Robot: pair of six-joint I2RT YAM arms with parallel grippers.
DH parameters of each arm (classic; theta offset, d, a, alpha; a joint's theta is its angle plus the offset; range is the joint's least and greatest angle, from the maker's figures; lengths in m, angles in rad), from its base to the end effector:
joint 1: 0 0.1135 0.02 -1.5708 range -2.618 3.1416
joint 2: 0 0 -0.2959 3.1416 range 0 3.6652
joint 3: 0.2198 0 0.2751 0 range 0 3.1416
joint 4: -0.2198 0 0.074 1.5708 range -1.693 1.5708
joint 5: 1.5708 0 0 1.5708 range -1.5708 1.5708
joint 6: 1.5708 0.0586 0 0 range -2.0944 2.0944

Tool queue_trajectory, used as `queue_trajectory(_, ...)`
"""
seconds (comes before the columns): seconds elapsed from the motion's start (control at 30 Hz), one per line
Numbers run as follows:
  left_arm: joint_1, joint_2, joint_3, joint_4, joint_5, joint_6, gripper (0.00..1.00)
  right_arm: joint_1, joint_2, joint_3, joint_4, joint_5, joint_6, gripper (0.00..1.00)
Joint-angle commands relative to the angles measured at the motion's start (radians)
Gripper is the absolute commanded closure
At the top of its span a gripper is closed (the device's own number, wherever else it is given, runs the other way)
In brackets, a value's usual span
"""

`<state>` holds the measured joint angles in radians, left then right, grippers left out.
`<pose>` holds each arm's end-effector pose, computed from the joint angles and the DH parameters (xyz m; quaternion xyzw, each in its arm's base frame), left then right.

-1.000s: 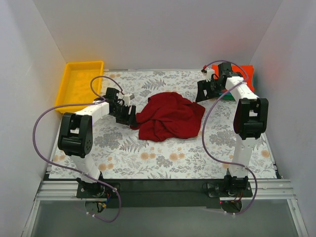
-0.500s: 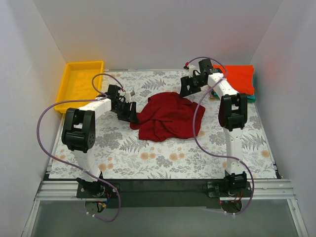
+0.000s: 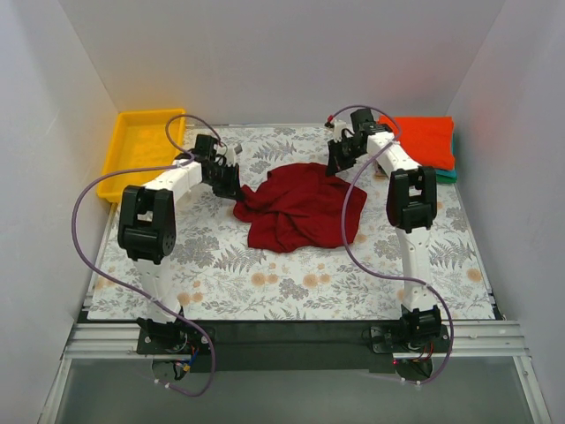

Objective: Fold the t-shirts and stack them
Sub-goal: Flatten the tshirt out

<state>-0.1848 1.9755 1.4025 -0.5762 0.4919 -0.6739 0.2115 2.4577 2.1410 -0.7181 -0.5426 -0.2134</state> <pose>0.4334 -0.1092 0.1757 -0.1802 0.9326 -0.3010 0.0854 0.5672 0.1527 0.1671 -0.2653 0.8932 0.2582 0.2554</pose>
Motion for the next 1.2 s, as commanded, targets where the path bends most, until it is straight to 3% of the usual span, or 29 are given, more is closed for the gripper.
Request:
queue_trajectory(0.0,0.018,0.005,0.174,0.021,-0.044,-0.003,1.00,-0.020,-0.143,0.095,0.005,0.046,-0.020,0.99)
queue_trajectory(0.3,0.062,0.120,0.845,0.007,-0.082,-0.024,1.00,-0.159,-0.436,0.148,0.189,-0.002,-0.018,0.99)
queue_trajectory(0.4,0.071,0.076,0.882,0.103,-0.085,-0.021,1.00,-0.202,-0.538,0.149,0.253,-0.065,0.000,0.99)
queue_trajectory(0.5,0.106,-0.097,0.741,0.251,-0.038,-0.029,1.00,-0.247,-0.643,0.128,0.279,-0.127,0.014,0.99)
queue_trajectory(0.57,0.129,-0.250,0.536,0.383,0.057,0.005,1.00,-0.253,-0.751,0.053,0.279,-0.198,-0.015,0.99)
queue_trajectory(0.63,0.130,-0.349,0.378,0.433,0.100,0.101,1.00,-0.248,-0.848,-0.163,0.278,-0.246,-0.062,0.99)
queue_trajectory(0.67,0.134,-0.454,0.217,0.434,0.166,0.144,1.00,-0.242,-0.946,-0.243,0.275,-0.258,-0.123,0.99)
queue_trajectory(0.7,0.134,-0.501,0.137,0.408,0.209,0.195,1.00,-0.226,-0.995,-0.417,0.260,-0.266,-0.157,0.99)
queue_trajectory(0.73,0.136,-0.558,0.059,0.392,0.226,0.303,1.00,-0.218,-1.040,-0.488,0.238,-0.275,-0.194,0.99)
queue_trajectory(0.77,0.136,-0.646,-0.112,0.380,0.252,0.350,1.00,-0.161,-1.118,-0.568,0.203,-0.273,-0.289,0.99)
queue_trajectory(0.87,0.143,-0.760,-0.383,0.307,0.246,0.500,0.97,-0.046,-1.268,-0.853,0.047,-0.209,-0.467,0.99)
queue_trajectory(0.93,0.165,-0.837,-0.498,0.247,0.220,0.552,0.79,0.130,-1.382,-1.051,-0.017,-0.102,-0.529,0.98)
queue_trajectory(0.97,0.174,-0.859,-0.541,0.213,0.218,0.588,0.74,0.251,-1.413,-1.099,-0.020,-0.062,-0.538,0.91)
queue_trajectory(1.0,0.183,-0.897,-0.627,0.150,0.214,0.620,0.68,0.299,-1.437,-1.143,-0.021,-0.033,-0.537,0.65)
queue_trajectory(1.03,0.220,-0.921,-0.658,0.122,0.202,0.654,0.65,0.333,-1.468,-1.189,-0.026,0.004,-0.531,0.55)
queue_trajectory(1.07,0.232,-0.943,-0.695,0.104,0.200,0.703,0.56,0.380,-1.474,-1.205,-0.033,0.018,-0.521,0.47)
queue_trajectory(1.1,0.241,-0.964,-0.738,0.046,0.206,0.741,0.49,0.394,-1.471,-1.216,-0.058,0.023,-0.517,0.24)
queue_trajectory(1.13,0.246,-1.006,-0.757,0.021,0.205,0.769,0.40,0.402,-1.458,-1.222,-0.072,0.032,-0.520,0.12)
queue_trajectory(1.17,0.246,-1.021,-0.770,0.013,0.200,0.780,0.40,0.408,-1.445,-1.242,-0.078,0.047,-0.521,0.03)
